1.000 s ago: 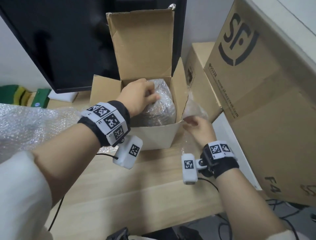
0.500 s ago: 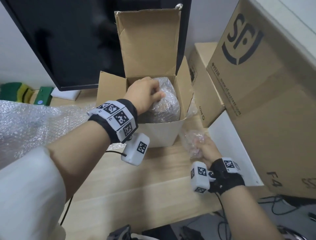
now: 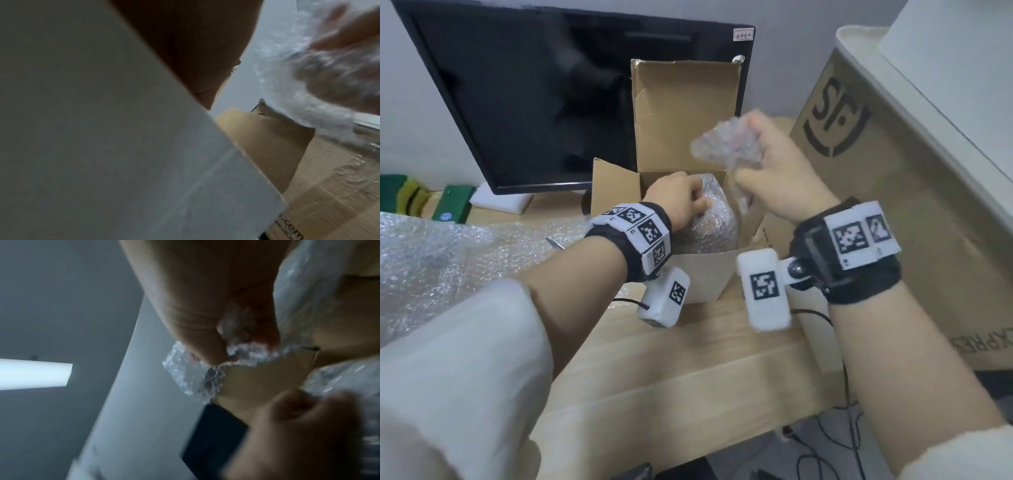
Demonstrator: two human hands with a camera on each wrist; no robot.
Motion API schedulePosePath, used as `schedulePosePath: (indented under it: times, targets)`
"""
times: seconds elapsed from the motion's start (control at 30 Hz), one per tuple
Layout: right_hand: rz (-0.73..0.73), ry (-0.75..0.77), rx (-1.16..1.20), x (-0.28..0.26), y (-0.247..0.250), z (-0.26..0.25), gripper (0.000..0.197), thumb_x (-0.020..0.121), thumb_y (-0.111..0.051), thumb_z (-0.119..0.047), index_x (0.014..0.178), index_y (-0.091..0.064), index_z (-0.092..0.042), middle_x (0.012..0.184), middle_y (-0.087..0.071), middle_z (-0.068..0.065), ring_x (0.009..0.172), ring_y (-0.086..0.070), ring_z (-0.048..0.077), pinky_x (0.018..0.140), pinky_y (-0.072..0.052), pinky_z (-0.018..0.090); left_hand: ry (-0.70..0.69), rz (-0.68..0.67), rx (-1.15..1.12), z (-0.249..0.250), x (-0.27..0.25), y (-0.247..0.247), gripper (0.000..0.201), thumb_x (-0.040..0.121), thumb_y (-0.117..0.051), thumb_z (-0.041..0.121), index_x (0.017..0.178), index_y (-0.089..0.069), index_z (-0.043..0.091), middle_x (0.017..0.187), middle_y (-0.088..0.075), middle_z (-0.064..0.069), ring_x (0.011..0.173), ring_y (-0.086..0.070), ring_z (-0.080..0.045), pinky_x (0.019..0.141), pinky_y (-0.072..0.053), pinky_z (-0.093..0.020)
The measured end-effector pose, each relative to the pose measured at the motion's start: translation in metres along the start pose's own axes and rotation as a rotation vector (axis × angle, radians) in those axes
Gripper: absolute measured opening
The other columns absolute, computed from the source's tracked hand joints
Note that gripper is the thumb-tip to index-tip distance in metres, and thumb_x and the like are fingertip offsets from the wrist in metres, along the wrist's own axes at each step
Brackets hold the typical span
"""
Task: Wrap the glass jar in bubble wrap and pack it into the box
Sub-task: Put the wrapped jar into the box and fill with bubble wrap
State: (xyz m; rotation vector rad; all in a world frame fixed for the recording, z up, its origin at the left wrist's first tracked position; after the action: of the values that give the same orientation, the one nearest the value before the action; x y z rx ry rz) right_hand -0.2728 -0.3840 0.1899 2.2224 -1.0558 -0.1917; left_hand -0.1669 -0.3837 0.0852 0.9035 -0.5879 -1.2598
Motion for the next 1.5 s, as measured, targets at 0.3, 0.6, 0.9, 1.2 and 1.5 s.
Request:
schedulePosePath:
  times: [0.3, 0.6, 0.9, 1.2, 1.5]
  targets:
    - [-0.423, -0.128, -0.819, -0.016, -0.060, 0.044, 0.029, 0.084, -0.050, -0.029, 0.060, -0.048, -0.014, 0.062, -0.050, 0.006, 0.067, -0.050, 0.025, 0.055, -0.028, 0.029, -0.043, -0.035, 0.036, -0.005, 0.001, -0.008, 0.022, 0.087, -0.053, 0.016, 0.106, -0.056, 0.006, 0.112, -0.053, -0.018, 0.103, -0.053, -0.035, 0.081, -0.040, -0.038]
    - [-0.636, -0.300, -0.997, -0.022, -0.078, 0.079, 0.022, 0.098, -0.039, -0.020, 0.085, -0.058, -0.020, 0.067, -0.044, -0.002, 0.092, -0.037, 0.019, 0.093, -0.025, 0.036, -0.052, -0.001, -0.033, -0.004, 0.002, -0.002, 0.021, 0.088, -0.054, 0.027, 0.093, -0.058, 0.006, 0.109, -0.053, -0.016, 0.099, -0.053, -0.033, 0.076, -0.037, -0.033]
    - [-0.043, -0.091, -0.843, -0.006, -0.032, 0.055, 0.054, 0.068, -0.079, -0.029, 0.113, -0.050, -0.022, 0.119, -0.047, 0.005, 0.110, -0.044, 0.028, 0.087, -0.038, 0.040, -0.058, 0.012, -0.016, -0.005, 0.003, -0.003, 0.018, 0.089, -0.051, 0.024, 0.094, -0.057, 0.007, 0.107, -0.053, -0.016, 0.099, -0.052, -0.033, 0.076, -0.035, -0.033]
    - [-0.527, 0.012, -1.056, -0.031, -0.075, 0.065, 0.080, 0.082, -0.006, -0.071, 0.050, -0.053, -0.014, 0.053, -0.047, 0.004, 0.071, -0.048, 0.019, 0.092, -0.038, 0.034, -0.061, 0.012, -0.032, -0.006, 0.001, -0.002, 0.022, 0.090, -0.052, 0.033, 0.088, -0.056, 0.011, 0.108, -0.053, -0.013, 0.099, -0.053, -0.030, 0.079, -0.036, -0.034]
    - [0.338, -0.057, 0.125, -0.010, 0.032, 0.082, 0.036, 0.095, -0.042, -0.039, 0.077, -0.068, -0.021, 0.076, -0.069, 0.000, 0.076, -0.063, 0.013, 0.075, -0.050, 0.026, -0.038, 0.053, -0.086, -0.015, -0.004, 0.003, 0.020, 0.088, -0.056, 0.031, 0.077, -0.047, 0.016, 0.093, -0.047, -0.004, 0.086, -0.048, -0.022, 0.075, -0.033, -0.028]
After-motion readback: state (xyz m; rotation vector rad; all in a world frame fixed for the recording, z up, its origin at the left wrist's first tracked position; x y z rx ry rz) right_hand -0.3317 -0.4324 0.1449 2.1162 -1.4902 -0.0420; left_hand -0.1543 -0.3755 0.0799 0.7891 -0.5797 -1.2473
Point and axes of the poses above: each hand's wrist, its own x-axis towards the middle knuckle, its own y-axis out of the back of the hand, z = x × y, the point moved 8 cm from there along x, towards the middle knuckle
